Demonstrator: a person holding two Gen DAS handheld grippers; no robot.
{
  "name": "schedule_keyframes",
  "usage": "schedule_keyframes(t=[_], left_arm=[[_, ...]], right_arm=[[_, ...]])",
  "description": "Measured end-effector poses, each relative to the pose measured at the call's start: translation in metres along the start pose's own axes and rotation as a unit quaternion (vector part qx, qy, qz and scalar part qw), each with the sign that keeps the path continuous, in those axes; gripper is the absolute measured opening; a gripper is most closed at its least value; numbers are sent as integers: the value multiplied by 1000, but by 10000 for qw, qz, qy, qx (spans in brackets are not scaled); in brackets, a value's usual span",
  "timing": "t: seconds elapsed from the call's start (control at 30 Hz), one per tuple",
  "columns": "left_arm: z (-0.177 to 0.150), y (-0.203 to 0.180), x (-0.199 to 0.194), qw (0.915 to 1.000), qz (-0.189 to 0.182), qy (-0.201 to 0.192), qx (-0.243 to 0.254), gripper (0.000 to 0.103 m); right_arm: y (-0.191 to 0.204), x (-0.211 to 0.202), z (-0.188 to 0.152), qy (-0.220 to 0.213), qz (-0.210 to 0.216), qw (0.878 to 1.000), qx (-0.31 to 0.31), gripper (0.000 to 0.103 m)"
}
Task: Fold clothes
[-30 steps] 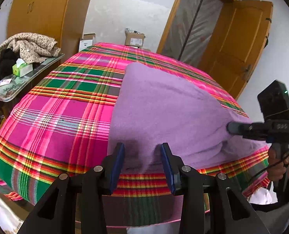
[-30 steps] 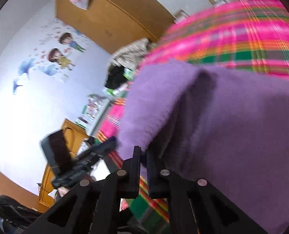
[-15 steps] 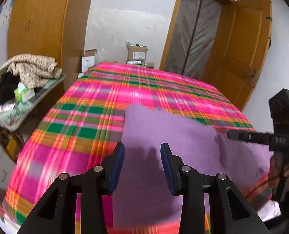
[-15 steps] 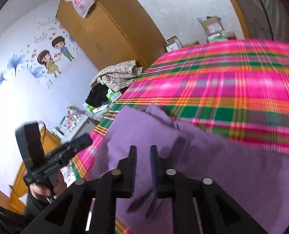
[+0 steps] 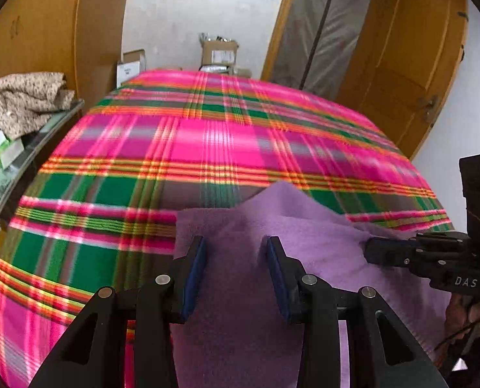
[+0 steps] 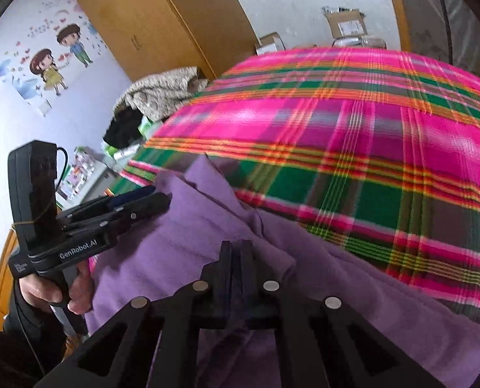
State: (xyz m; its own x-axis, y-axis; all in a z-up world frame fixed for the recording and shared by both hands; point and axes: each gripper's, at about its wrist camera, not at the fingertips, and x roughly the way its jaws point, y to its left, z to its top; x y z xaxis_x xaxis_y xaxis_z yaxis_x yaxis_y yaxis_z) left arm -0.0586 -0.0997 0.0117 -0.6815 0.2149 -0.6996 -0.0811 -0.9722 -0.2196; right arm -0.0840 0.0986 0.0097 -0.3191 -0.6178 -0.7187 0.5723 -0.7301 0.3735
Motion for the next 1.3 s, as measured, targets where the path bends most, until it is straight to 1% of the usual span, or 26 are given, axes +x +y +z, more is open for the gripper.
schedule_keyframes(t=[0.03,0.17,0.27,0.3,0.4,0.43,0.47,0.5,0.57,0.6,0.63,0.7,0.8,0.83,0.9,0.97,1.07,1.13,1.23,1.3], left_arm=[[0,1,1,10000,-33,15,-19,45],[1,-1,5,10000,-42,40,-15,47],[1,-5,7,10000,19,61,74,49],[1,-6,7,9999,30,69,110,52],[-1,-12,4,9995,171,15,252,53],[-2,-14,-1,9993,243,-33,275,53],[-5,-15,-9,9992,259,-115,267,53],[-8,-17,-17,9991,256,-206,251,53],[-21,-20,-32,9990,210,-314,218,53],[-28,-21,-38,9990,184,-363,201,53],[-34,-22,-45,9989,159,-412,184,53],[-48,-25,-59,9985,107,-511,151,53],[-65,-24,-54,9992,123,-357,85,53],[-68,-23,-51,9995,138,-297,48,53],[-70,-24,-56,9993,125,-353,26,53],[-71,-26,-64,9991,73,-422,-26,53],[-80,-33,-76,9985,62,-546,53,53],[-90,-39,-75,9986,-31,-507,144,53],[-101,-45,-66,9978,51,-559,340,53],[-103,-47,-65,9975,105,-600,361,54]], right_arm=[[0,1,-1,3,-20,10000,-37,3],[3,1,-3,-38,-97,9998,-176,3],[9,1,-7,-107,-260,9989,-373,3],[12,1,-7,-110,-332,9984,-443,3],[16,-1,-5,-70,-412,9974,-592,3],[15,-5,-5,-95,-392,9979,-505,3],[16,-13,-7,-216,-353,9983,-413,3],[18,-23,-11,-392,-312,9979,-421,6],[29,-35,-19,-546,-253,9961,-652,8],[34,-38,-24,-580,-217,9953,-738,13],[37,-39,-28,-573,-179,9953,-759,16],[41,-35,-38,-469,-134,9952,-851,16],[42,-20,-46,-223,-271,9957,-857,17],[43,-21,-45,-228,-296,9956,-857,16],[46,-27,-45,-225,-353,9955,-846,16],[50,-37,-49,-348,-252,9953,-862,16],[58,-46,-63,-391,-224,9928,-1114,16],[58,-43,-75,-278,-168,9925,-1176,16],[58,-40,-82,-297,-239,9911,-1274,16],[60,-39,-83,-277,-293,9902,-1337,16]])
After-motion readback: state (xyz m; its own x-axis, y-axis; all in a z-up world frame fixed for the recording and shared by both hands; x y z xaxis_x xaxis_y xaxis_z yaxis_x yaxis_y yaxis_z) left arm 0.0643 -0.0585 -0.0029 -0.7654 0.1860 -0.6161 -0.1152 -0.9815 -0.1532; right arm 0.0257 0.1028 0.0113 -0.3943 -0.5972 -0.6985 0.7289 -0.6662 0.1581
